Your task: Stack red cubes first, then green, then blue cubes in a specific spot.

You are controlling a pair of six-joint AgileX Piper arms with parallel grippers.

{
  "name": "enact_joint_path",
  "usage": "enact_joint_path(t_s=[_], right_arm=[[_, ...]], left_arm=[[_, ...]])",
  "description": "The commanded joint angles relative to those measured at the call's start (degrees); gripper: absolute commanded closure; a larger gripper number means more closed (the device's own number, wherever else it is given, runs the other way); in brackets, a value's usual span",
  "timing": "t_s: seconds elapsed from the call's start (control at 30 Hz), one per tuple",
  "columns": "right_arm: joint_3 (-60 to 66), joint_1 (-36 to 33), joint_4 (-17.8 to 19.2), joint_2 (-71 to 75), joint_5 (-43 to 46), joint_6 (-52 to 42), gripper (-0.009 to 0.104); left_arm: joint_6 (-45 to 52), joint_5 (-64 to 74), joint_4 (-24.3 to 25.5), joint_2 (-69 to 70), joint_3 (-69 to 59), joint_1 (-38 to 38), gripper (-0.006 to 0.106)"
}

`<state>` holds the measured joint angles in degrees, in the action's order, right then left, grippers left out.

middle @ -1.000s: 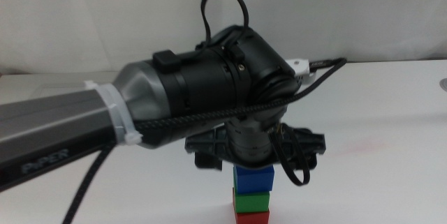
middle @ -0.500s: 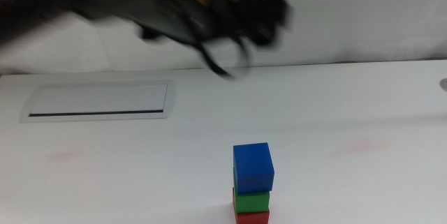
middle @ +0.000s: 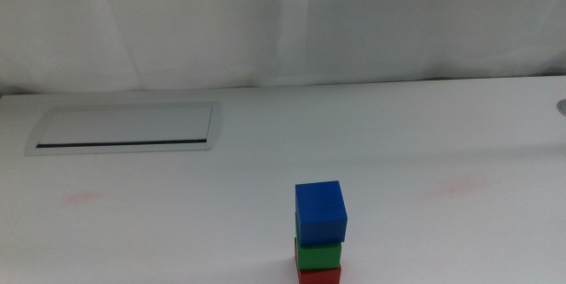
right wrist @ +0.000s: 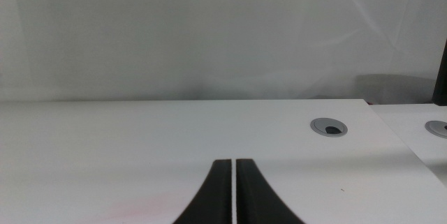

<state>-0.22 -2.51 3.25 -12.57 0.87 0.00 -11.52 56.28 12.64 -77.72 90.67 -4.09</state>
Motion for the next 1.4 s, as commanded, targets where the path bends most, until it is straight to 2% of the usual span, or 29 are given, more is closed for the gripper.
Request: enact_joint_path(t_s=[0.0, 0.17, 0.23, 0.27, 0.3, 0.33, 0.37, 0.63, 0.73, 0.9, 1.1, 1.37], right_arm=[[2.07, 0.25, 0.02, 0.29, 0.4, 0.0, 0.098], [2.07, 0.25, 0.02, 0.29, 0.54, 0.0, 0.098], [2.07, 0.25, 0.02, 0.29, 0.54, 0.0, 0.098], [2.07, 0.25, 0.02, 0.29, 0.54, 0.0, 0.098], [2.07, 0.25, 0.02, 0.29, 0.54, 0.0, 0.098], [2.07, 0.25, 0.02, 0.29, 0.54, 0.0, 0.098], [2.07, 0.25, 0.02, 0.29, 0.54, 0.0, 0.098], [2.07, 0.25, 0.02, 0.29, 0.54, 0.0, 0.098], [2.07, 0.25, 0.02, 0.29, 0.43, 0.0, 0.098], [2.07, 0.25, 0.02, 0.29, -0.29, 0.0, 0.098], [2.07, 0.25, 0.02, 0.29, -0.08, 0.0, 0.098], [2.07, 0.25, 0.02, 0.29, 0.19, 0.0, 0.098]], left_arm=[[4.92, -1.82, -6.77, 1.78, -2.45, 3.19, 0.007], [5.52, -13.82, -7.62, 12.54, -17.52, 4.09, 0.014], [5.52, -19.16, -7.73, 18.48, -24.69, 4.09, 0.024], [5.52, -21.42, -7.73, 21.63, -28.44, 4.09, 0.032], [5.52, -26.34, -7.73, 27.88, -35.54, 4.09, 0.059], [5.52, -30.01, -7.73, 33.53, -41.51, 4.09, 0.091], [5.71, -31.76, -7.49, 36.62, -44.55, 4.09, 0.103], [7.65, -36.13, -7.08, 56.37, -62.28, 4.09, 0.102], [3.7, -36.12, -7.26, 60.35, -67.33, 4.09, 0.102], [0.19, -39.74, -7.12, 61.36, -76.85, 4.09, 0.102], [1.49, -61.28, -7.15, 61.36, -91.94, 4.09, 0.102], [1.63, -60.44, -7.15, 61.45, -92.64, 4.09, 0.102]])
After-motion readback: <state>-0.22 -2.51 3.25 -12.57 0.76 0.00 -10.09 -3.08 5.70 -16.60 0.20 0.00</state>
